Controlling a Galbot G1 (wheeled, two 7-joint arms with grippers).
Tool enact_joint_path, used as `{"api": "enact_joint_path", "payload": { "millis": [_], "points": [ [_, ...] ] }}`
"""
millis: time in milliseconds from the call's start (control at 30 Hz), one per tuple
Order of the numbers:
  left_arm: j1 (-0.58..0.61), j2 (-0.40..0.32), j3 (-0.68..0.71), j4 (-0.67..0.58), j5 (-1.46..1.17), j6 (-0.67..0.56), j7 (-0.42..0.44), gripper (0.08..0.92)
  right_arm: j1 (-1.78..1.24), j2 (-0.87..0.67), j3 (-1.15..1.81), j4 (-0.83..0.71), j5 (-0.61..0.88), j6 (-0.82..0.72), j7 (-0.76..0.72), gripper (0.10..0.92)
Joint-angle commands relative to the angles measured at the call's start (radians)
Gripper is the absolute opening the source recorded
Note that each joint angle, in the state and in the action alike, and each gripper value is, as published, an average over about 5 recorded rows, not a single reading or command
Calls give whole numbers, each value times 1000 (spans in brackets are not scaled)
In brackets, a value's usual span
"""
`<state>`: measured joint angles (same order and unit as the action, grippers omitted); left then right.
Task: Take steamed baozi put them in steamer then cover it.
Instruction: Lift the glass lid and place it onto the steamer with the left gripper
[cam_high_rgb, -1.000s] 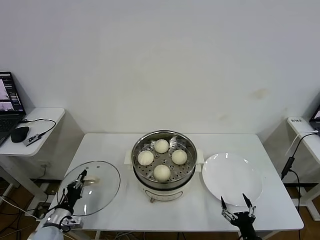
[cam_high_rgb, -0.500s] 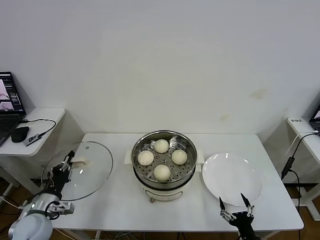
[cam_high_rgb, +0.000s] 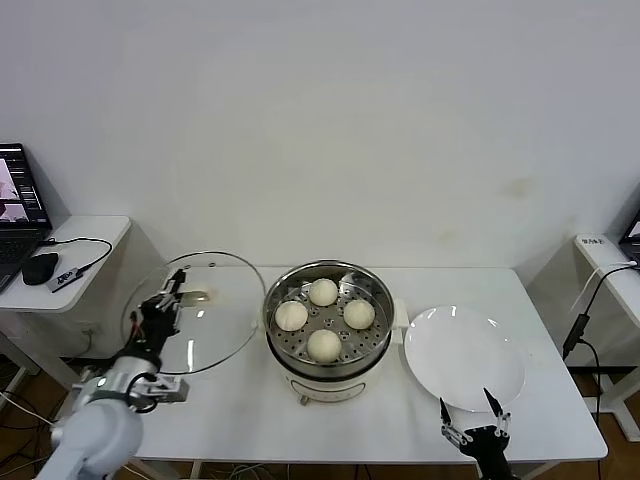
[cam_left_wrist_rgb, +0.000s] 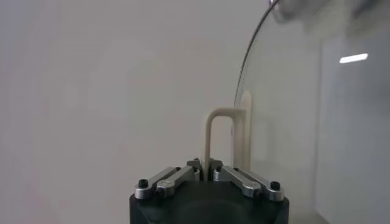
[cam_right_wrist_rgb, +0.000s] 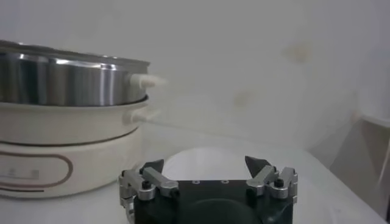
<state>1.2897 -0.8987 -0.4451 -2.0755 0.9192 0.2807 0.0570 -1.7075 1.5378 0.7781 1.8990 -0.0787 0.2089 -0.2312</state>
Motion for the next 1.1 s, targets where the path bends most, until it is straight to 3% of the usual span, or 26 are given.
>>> {"api": "enact_joint_path", "payload": {
  "millis": [33,267,500,1100],
  "points": [
    [-275,-96,327,25,95,181,105,148,15,8,-11,-19,-75,-2,11,823],
    [-393,-172,454,89,180,243,187,148,27,29,-32,-33,-97,-12,14,823],
    [-453,-243,531,148,219,257,191,148,27,40,-47,-44,-116,-18,19,823],
    [-466,-393,617,264,350,241,204,148,29,39,-45,-59,-115,-24,21,823]
  ]
}}
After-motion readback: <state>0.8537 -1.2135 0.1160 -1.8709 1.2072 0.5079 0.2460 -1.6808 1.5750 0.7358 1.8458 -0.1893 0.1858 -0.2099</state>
